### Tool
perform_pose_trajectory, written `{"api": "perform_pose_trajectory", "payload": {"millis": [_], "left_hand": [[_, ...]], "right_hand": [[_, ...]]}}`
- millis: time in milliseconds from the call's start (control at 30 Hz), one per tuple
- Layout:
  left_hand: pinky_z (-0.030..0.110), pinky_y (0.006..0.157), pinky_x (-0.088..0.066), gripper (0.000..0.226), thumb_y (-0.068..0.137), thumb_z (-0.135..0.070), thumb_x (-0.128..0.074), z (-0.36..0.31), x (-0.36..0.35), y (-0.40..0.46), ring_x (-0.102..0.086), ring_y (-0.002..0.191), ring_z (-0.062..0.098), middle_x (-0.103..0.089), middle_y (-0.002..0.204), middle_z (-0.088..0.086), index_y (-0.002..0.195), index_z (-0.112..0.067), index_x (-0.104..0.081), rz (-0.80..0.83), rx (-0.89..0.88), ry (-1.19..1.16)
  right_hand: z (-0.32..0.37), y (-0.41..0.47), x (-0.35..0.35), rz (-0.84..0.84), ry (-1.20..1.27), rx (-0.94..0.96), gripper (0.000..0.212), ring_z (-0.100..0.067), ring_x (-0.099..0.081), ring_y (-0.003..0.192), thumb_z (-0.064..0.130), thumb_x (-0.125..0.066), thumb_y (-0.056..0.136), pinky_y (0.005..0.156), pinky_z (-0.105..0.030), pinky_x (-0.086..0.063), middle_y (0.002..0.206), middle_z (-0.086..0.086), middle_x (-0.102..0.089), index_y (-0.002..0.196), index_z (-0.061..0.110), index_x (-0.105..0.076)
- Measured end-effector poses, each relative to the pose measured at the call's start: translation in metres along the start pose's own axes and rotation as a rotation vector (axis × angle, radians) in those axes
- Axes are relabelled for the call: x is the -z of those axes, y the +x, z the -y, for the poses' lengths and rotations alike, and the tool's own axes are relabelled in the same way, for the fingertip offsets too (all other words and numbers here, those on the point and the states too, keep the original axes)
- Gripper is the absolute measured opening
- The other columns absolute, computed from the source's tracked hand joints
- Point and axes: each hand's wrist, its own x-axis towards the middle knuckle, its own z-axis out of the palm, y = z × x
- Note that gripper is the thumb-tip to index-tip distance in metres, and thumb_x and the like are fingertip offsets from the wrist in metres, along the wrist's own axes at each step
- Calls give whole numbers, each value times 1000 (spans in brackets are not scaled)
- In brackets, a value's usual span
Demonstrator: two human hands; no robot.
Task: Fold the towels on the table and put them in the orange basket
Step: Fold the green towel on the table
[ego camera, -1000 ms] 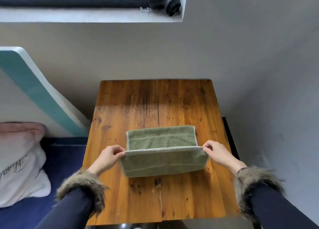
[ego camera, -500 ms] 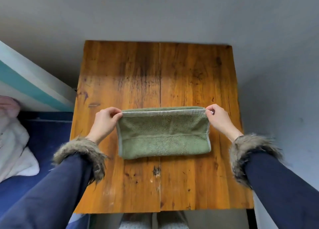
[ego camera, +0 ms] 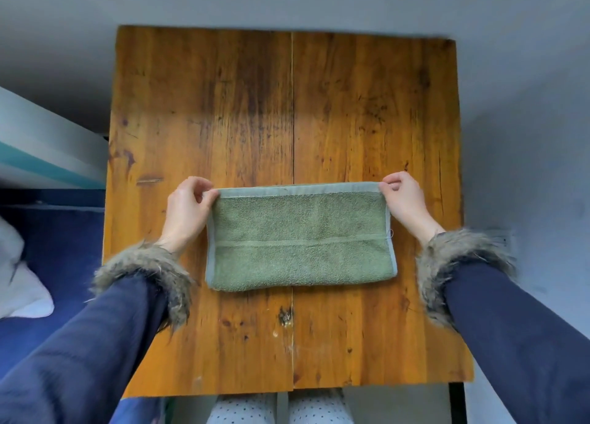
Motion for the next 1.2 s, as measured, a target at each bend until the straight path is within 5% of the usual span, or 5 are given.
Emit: {"api": "perform_pose_trajectory", "payload": {"millis": [167, 567, 833, 1100, 1200], "left_hand": [[24, 74, -36, 45, 87, -32, -63, 10, -19, -31, -52, 73, 0, -53, 79, -12, 125, -15, -45, -60, 202, -174], [44, 86, -41, 37, 96, -36, -43, 36, -40, -121, -53, 96, 35, -64, 95, 19, 102, -3, -60, -54, 323, 88], [38, 81, -36, 24, 95, -24, -50, 41, -41, -120, -50, 97, 35, -60, 98, 22, 102, -2, -59, -81, 217, 31], [45, 88, -36, 34, 95, -30, -48, 31, -36, -121, -48, 105, 34, -60, 105, 15, 118, -5, -49, -128, 223, 129], [45, 95, -31, 39, 94, -23, -48, 19, -39, -124, -41, 117, 30, -48, 127, 16, 129, -6, -42, -203, -17, 273]], "right_hand": [[-20, -23, -5, -42, 247, -194, 34, -17, -54, 104, 28, -55, 92, 91, -31, -43, 115, -5, -58, 115, 3, -56], [-60, -80, -19, -23, 169, -295, 27, -18, -54, 95, 32, -55, 91, 90, -36, -43, 100, -1, -59, 102, 9, -61], [-73, -85, -18, 54, -52, -190, 29, -22, -47, 72, 29, -49, 95, 56, -30, -29, 69, -1, -51, 72, 11, -51], [-70, -93, -18, -95, -22, -169, 19, -22, -55, 101, 31, -50, 94, 85, -33, -40, 104, -3, -61, 101, 16, -57], [-58, -108, -28, -298, -262, 130, 34, -25, -46, 119, 28, -46, 95, 98, -40, -34, 127, -8, -51, 123, 11, -50]]}}
